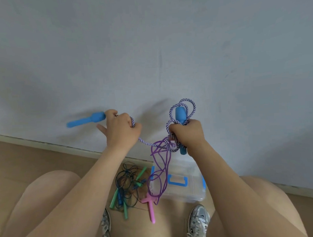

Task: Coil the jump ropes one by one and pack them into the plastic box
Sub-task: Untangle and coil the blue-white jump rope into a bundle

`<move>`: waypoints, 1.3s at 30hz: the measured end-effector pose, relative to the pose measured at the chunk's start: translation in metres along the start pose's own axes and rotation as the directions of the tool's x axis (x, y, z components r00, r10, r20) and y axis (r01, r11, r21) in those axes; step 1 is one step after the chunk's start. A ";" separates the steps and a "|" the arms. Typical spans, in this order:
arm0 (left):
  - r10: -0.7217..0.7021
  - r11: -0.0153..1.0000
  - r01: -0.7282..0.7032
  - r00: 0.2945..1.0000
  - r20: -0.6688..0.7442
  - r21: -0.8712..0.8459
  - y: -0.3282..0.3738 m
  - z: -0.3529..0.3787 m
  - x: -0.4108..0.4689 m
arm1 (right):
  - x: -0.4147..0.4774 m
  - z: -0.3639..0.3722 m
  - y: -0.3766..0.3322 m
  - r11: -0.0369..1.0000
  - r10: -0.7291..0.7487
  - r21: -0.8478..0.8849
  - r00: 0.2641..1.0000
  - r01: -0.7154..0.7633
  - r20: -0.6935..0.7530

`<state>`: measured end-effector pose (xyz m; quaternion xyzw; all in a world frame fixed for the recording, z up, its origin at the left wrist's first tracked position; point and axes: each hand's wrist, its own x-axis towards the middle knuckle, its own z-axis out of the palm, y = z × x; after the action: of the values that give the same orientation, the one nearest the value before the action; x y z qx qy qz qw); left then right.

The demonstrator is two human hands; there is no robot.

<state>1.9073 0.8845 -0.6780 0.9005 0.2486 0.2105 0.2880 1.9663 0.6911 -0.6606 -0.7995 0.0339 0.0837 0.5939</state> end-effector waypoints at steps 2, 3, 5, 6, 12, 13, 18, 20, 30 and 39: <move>-0.031 0.990 0.014 0.993 0.117 0.142 -0.004 0.007 0.000 | -0.002 -0.005 -0.007 0.976 0.053 0.205 0.994 -0.071 0.093; -0.067 0.984 0.039 0.985 0.159 0.171 -0.006 0.010 0.001 | -0.003 -0.007 -0.011 0.958 0.059 0.272 0.989 -0.095 0.138; -0.143 0.968 0.088 0.963 0.228 0.235 -0.005 0.012 0.001 | -0.005 -0.010 -0.018 0.933 0.026 0.348 0.982 -0.092 0.189; -0.169 0.959 0.095 0.949 0.266 0.269 -0.004 0.013 0.000 | -0.006 -0.011 -0.021 0.919 -0.001 0.385 0.978 -0.081 0.207; -0.240 0.914 0.002 0.809 0.536 0.405 -0.006 0.011 -0.006 | -0.017 -0.016 -0.038 0.835 -0.168 0.550 0.952 -0.001 0.258; -0.301 0.891 0.013 0.765 0.569 0.453 -0.008 0.011 -0.006 | -0.017 -0.017 -0.040 0.843 -0.194 0.537 0.952 0.039 0.236; -0.346 0.839 -0.131 0.621 0.703 0.528 -0.001 0.010 -0.011 | -0.022 -0.025 -0.048 0.885 -0.423 0.278 0.895 0.374 0.141; -0.187 0.884 -0.207 0.665 0.723 0.418 0.011 0.005 -0.014 | -0.026 -0.026 -0.050 0.870 -0.484 0.211 0.854 0.447 0.188; 0.323 0.944 -0.276 0.671 0.668 -0.179 0.018 0.018 -0.013 | -0.029 -0.017 -0.051 0.779 -0.534 0.429 0.842 0.457 0.074; 0.169 0.973 -0.233 0.728 0.664 0.008 -0.010 0.028 -0.009 | -0.007 -0.032 -0.045 0.734 -0.088 0.623 0.948 0.270 -0.307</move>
<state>1.9118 0.8748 -0.7077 0.9502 0.0415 -0.1022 0.2915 1.9698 0.6729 -0.6082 -0.5426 0.0600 -0.0958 0.8324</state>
